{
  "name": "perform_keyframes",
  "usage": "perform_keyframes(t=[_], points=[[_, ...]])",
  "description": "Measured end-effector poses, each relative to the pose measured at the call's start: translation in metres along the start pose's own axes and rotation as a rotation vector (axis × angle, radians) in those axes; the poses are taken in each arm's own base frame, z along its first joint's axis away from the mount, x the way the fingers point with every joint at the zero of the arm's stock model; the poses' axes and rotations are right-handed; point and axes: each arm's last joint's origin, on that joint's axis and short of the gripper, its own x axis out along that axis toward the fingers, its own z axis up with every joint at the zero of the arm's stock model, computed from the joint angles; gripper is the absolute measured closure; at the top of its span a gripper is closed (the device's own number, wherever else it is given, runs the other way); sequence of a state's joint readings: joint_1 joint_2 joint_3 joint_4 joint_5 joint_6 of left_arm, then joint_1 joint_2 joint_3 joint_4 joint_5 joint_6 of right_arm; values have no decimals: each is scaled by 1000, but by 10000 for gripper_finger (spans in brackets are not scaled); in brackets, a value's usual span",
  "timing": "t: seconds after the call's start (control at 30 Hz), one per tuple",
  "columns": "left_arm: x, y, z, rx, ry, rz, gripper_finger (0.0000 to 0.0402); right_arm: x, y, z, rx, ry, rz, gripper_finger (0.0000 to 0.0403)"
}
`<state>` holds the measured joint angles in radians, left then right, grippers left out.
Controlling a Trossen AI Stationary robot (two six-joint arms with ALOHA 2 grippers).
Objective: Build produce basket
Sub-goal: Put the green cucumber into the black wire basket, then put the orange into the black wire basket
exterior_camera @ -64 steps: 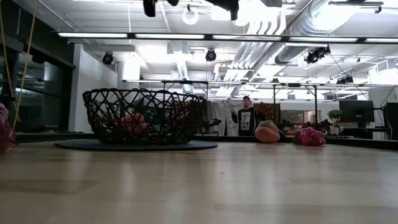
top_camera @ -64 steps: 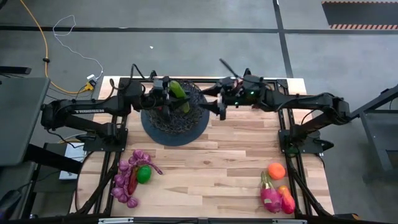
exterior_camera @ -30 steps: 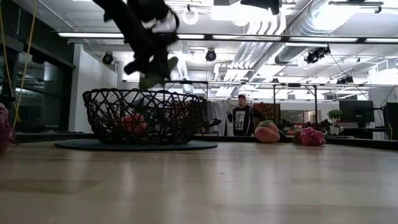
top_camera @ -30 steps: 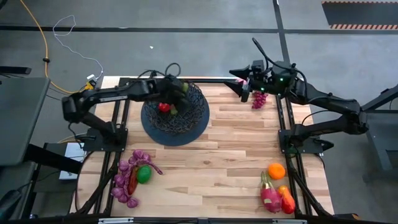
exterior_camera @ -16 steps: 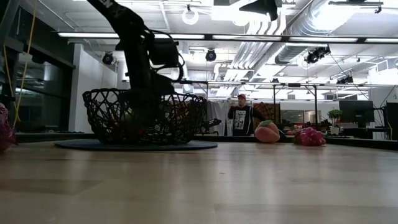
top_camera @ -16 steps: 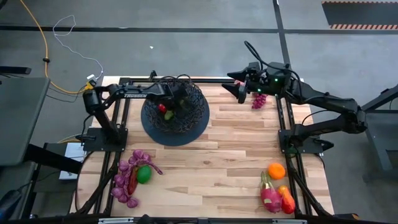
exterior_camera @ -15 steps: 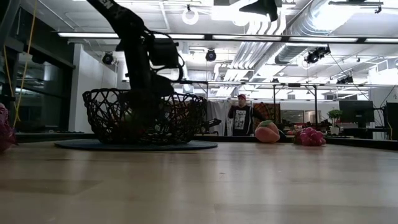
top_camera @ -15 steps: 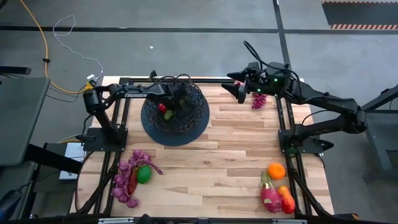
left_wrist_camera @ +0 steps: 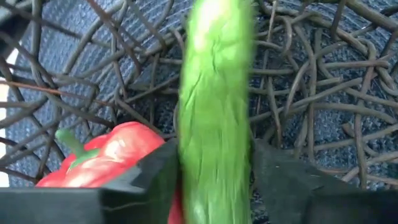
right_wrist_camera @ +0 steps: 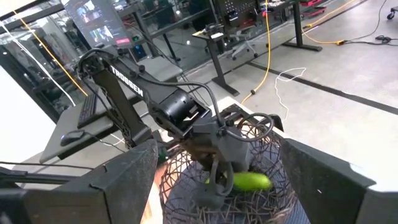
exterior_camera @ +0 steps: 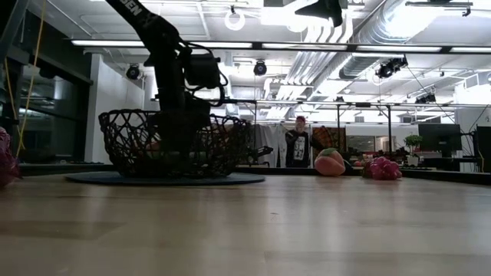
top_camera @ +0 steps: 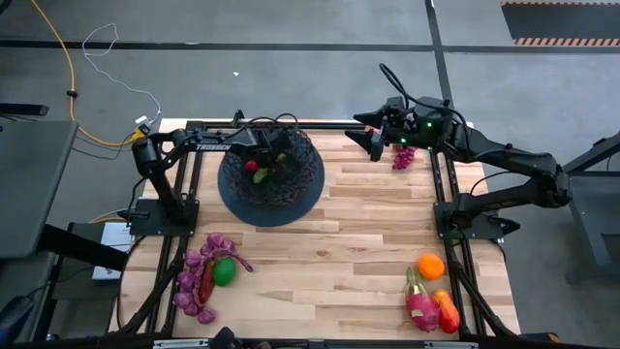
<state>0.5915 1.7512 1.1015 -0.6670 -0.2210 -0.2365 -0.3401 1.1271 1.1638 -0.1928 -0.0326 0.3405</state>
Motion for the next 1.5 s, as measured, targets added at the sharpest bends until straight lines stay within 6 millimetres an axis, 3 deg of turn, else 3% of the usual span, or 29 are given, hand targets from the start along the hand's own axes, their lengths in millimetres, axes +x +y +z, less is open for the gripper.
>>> perform_keyframes(t=[0.27,0.6,0.8,0.93,1.2,1.33,1.5], points=[[-1,0,0,5,2,-14,144,0,0,0,0,2,0,73],[-36,6,3,-24,-109,-125,135,0,0,0,0,2,-1,73],[-87,17,4,-102,-318,-203,135,0,0,0,-3,2,-1,73],[-140,20,0,-134,-578,-354,135,0,0,-1,-7,6,-2,73],[-243,17,-42,-9,-1235,-722,135,0,0,-1,-34,7,-2,73],[-261,14,-71,32,-1442,-855,135,0,0,-1,-35,7,-3,73],[-253,14,-95,-56,-1454,-846,135,0,0,-1,-35,7,-3,73]])
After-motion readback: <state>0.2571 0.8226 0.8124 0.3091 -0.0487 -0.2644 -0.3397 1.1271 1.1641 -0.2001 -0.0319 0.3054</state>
